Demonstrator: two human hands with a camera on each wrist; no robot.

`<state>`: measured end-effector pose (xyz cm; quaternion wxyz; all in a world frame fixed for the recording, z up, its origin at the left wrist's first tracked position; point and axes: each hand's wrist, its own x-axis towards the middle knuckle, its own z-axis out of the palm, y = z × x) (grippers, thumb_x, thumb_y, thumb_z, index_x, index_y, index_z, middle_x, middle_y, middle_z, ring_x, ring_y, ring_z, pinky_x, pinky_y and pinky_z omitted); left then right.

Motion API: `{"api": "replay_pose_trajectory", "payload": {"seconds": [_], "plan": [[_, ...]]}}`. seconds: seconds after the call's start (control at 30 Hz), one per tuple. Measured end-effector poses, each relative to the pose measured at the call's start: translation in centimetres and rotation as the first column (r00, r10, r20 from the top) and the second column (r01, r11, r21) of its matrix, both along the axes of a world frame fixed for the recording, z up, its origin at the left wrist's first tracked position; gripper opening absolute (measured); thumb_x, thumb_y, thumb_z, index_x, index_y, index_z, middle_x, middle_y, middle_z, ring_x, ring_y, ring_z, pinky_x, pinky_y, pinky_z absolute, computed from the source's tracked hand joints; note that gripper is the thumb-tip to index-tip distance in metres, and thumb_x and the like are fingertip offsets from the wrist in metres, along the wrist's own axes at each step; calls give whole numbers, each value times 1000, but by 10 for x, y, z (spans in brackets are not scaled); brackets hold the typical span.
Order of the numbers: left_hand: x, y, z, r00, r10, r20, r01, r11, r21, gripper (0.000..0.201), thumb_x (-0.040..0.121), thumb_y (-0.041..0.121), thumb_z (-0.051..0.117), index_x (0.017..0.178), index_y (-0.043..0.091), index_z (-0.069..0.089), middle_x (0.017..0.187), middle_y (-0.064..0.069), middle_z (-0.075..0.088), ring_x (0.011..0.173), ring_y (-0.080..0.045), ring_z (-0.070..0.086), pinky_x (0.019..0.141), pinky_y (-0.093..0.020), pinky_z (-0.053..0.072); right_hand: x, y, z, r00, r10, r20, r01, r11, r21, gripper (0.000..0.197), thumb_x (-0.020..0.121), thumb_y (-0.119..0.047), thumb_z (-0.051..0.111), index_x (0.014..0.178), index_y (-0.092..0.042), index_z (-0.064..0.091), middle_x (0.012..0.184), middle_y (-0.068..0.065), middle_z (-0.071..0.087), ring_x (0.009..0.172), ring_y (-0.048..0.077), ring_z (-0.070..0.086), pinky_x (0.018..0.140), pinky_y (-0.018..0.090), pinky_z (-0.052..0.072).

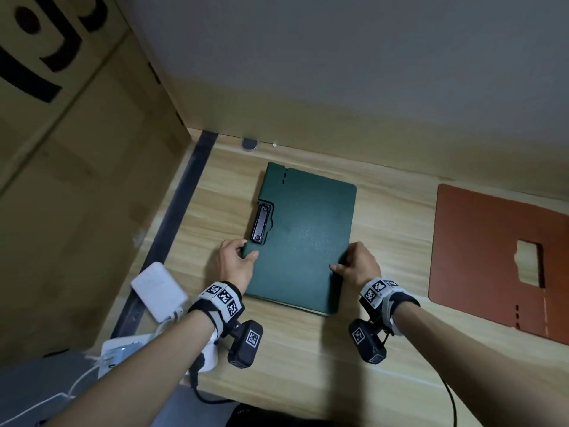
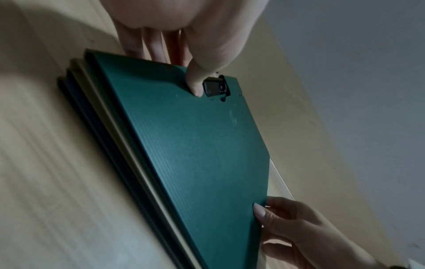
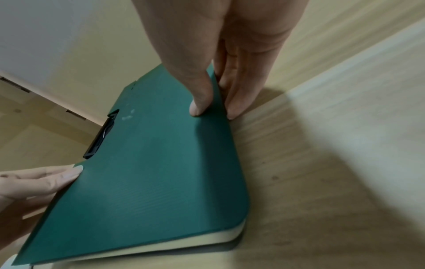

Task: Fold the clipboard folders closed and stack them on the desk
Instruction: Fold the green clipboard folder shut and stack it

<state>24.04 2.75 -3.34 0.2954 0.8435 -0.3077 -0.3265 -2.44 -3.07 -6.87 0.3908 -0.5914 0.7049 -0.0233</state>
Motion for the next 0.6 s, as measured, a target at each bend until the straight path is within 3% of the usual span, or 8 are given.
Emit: {"api": "replay_pose_trajectory", "payload": {"seconds": [0.13,0.23,0.33,0.4,0.5,0.6], "plan": [[0,2,-5,998,18,-55,-20,999,-33,35,78,5,77,111,5,66,121,-10,63,111,-25,61,91,-27,47,0,2,-2,999,7,-41,-6,1000,28,56,71,-35,83,111,-14,49,107,5,61,102,29,59,82,35,45],[2,3,-5,997,21,-78,-23,1000,-20,46,78,6,77,121,9,63,124,-6,64,115,-22,61,95,-28,47,1,2,-3,998,33,-53,-31,999,44,58,72,-38,81,113,-12,48,108,6,62,103,30,59,83,37,46],[3,2,-1,999,-42,-33,44,998,35,55,81,10,75,133,14,57,131,-3,63,121,-20,60,103,-33,46,0,2,1,997,54,-48,-52,997,56,59,73,-38,80,114,-12,47,108,6,62,103,30,58,82,35,45],[4,-1,4,992,-127,27,123,986,108,53,83,14,72,134,15,56,134,-4,62,123,-24,59,101,-31,45,-3,4,7,996,86,-39,-83,995,61,57,75,-37,78,117,-14,48,109,4,62,103,28,59,82,32,45],[0,-8,18,967,-229,111,207,962,179,65,84,10,69,143,14,44,146,-9,48,133,-30,48,108,-36,39,-20,12,16,990,138,-2,-138,989,44,52,80,-29,74,123,-15,48,117,4,64,109,26,60,90,34,47],[-26,-12,32,965,-197,173,190,980,60,67,85,0,61,147,14,38,153,-8,36,138,-29,40,112,-37,34,-61,23,26,989,149,-2,-149,988,26,49,85,-22,68,128,-14,46,124,4,62,113,24,59,97,34,46]]}}
